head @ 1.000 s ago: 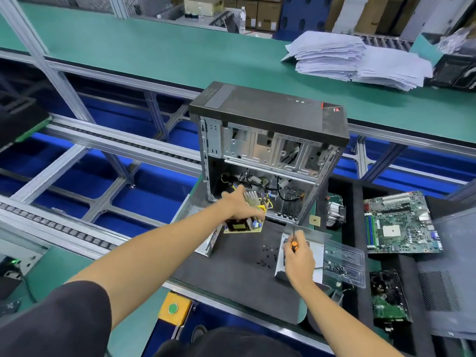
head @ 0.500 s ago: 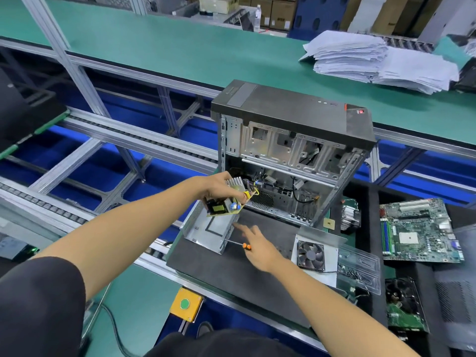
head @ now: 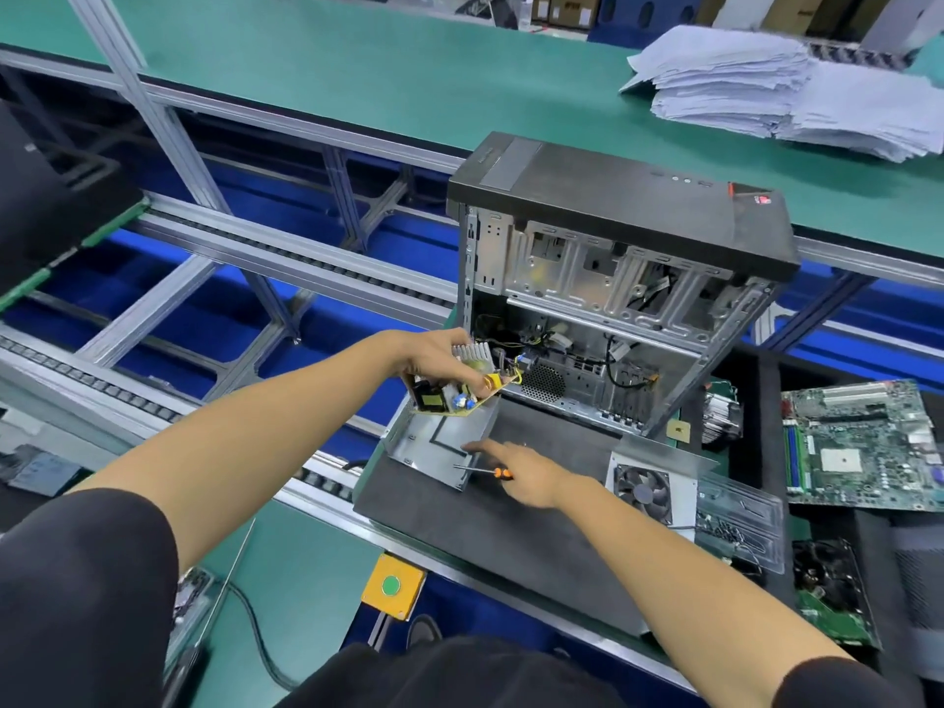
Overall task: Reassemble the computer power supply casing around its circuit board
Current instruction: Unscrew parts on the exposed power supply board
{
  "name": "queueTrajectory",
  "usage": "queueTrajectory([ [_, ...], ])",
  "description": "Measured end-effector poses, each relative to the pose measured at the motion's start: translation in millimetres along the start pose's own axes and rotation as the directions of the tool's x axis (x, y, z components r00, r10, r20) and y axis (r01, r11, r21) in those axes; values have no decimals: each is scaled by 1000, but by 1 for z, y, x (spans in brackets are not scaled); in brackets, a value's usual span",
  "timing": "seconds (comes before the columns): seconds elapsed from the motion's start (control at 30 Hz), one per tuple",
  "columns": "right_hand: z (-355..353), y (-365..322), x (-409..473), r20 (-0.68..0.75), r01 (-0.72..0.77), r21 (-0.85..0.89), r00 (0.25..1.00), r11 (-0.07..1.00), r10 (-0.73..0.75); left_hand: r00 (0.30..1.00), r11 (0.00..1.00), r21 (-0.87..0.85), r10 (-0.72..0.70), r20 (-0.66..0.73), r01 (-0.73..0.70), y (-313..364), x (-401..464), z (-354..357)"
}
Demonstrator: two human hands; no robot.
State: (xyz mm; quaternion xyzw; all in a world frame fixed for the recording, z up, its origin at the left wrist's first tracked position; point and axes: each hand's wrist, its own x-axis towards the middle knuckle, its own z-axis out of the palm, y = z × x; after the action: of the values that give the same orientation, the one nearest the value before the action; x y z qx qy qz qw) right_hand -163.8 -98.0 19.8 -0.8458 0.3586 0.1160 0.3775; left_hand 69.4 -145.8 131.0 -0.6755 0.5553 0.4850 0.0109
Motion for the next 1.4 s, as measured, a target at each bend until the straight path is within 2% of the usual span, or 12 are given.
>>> queueTrajectory([
  [0.1,0,-3,2,11,-2,6,1000,1000,2,1000,998,65,22,22,-23,-1,0,-1],
  [0.23,1,-10,3,28,37,-24,999,999,-36,998,999,41,7,56,-10,-2,-2,0],
  [0.47,-6,-1,-8,112,69,-285,993,956,-38,997,994,93,51,62,-56,-2,-1,-2],
  [0.57,-11,7,-11,76,70,-389,996,919,-44,991,987,107,115,67,-122,-8,1,-2],
  [0.7,-16,13,-13,13,23,-430,1000,902,-20,967,962,123,232,102,-244,-15,-4,1],
  [0.87,-14,19,-11,-71,19,-572,995,820,-72,944,904,275,324,63,-329,-21,-1,7],
  [0.97,-18,18,-2,-168,-56,-497,985,866,-33,940,901,270,335,59,-338,-27,1,4],
  [1.1,-17,15,8,-233,-125,-301,971,945,54,940,902,269,338,52,-339,-36,-2,0],
  [1.23,-12,19,1,-309,-81,-124,950,989,39,922,862,336,384,55,-380,-42,-3,3],
  [1.4,-7,37,-24,-454,-28,-49,891,998,3,899,783,461,431,81,-417,-43,2,19],
])
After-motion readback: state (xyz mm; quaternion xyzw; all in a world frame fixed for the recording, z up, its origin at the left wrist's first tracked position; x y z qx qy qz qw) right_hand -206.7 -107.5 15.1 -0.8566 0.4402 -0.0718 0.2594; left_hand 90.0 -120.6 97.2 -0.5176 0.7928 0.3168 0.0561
